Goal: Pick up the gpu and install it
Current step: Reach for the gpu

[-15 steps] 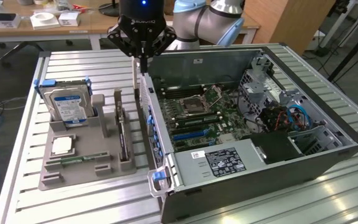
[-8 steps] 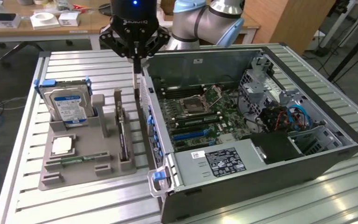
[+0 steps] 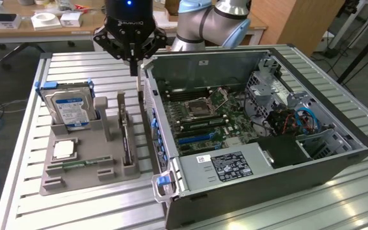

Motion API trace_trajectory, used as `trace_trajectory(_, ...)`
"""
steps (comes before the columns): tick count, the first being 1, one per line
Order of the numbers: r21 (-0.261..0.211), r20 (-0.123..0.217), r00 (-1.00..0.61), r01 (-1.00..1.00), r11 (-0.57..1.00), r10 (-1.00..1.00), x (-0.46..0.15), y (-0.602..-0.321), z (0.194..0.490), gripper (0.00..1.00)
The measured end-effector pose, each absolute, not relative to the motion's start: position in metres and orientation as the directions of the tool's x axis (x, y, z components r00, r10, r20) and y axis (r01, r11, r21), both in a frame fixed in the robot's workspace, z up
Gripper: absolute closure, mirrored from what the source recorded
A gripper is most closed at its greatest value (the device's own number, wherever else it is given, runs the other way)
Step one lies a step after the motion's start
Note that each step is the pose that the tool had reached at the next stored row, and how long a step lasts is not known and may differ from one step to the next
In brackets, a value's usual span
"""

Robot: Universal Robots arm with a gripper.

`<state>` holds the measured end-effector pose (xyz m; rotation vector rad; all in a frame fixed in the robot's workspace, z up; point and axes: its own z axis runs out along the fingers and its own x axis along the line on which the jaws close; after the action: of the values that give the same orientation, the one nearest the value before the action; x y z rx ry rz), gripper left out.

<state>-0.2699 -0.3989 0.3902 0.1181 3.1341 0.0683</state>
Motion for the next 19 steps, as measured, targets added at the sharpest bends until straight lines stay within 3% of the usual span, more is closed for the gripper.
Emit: trace_trajectory(19,0.043,0.003,-0.997,0.075,0.996,0.075,-0.2771,-0.4065,0.3900,0.90)
